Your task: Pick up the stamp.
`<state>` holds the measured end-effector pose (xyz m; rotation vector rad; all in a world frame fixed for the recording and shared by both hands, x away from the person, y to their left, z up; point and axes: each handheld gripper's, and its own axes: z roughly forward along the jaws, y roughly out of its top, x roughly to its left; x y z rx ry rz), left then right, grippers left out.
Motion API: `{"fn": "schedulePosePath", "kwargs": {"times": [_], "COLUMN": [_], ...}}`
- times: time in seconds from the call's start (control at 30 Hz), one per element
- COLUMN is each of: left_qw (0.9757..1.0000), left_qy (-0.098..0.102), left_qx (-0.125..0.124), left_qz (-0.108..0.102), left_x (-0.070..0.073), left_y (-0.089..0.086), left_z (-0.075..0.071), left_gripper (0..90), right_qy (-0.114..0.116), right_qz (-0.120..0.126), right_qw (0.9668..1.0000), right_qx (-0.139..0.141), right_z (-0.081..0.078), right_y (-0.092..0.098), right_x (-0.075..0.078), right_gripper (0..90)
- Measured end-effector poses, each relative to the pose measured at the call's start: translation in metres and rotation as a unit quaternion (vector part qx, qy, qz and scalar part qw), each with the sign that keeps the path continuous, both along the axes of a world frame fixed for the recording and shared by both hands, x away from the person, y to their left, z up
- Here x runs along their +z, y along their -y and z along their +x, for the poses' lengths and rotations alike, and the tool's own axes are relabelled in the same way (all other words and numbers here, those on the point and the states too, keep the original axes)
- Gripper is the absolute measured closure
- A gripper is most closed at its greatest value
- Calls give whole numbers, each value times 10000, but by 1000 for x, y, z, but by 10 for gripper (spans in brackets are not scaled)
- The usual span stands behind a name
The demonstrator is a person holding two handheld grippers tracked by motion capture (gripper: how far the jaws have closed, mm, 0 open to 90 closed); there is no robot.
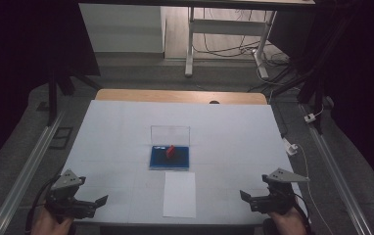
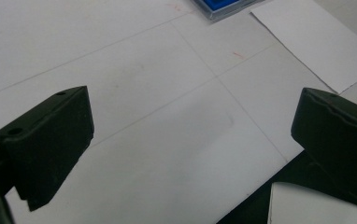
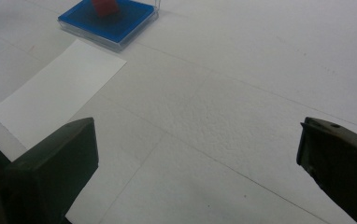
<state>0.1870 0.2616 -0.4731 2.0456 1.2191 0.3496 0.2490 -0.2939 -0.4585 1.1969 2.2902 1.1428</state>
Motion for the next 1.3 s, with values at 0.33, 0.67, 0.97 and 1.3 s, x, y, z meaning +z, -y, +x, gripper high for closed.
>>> {"fn": "schedulePosePath", "kwargs": {"times": [0.33, 0.67, 0.97, 1.3], "left_qw": [9993, 9980, 9973, 9955], "left_qy": [103, 155, 116, 126], "left_qx": [-306, -575, -680, -880], "left_qz": [-176, -220, -241, -314], "left_x": [1, 1, 2, 5], "left_y": [6, 19, 29, 44], "left_z": [11, 24, 32, 51], "left_gripper": [0, 0, 0, 0], "right_qy": [-15, -4, -15, -49], "right_qz": [-19, -47, -54, -42], "right_qw": [10000, 9999, 9999, 9999], "right_qx": [39, 112, 135, 160], "right_z": [0, 0, 0, 0], "right_y": [-1, -2, -2, -2], "right_x": [0, 0, 0, 0], "right_gripper": [0, 0, 0, 0]}}
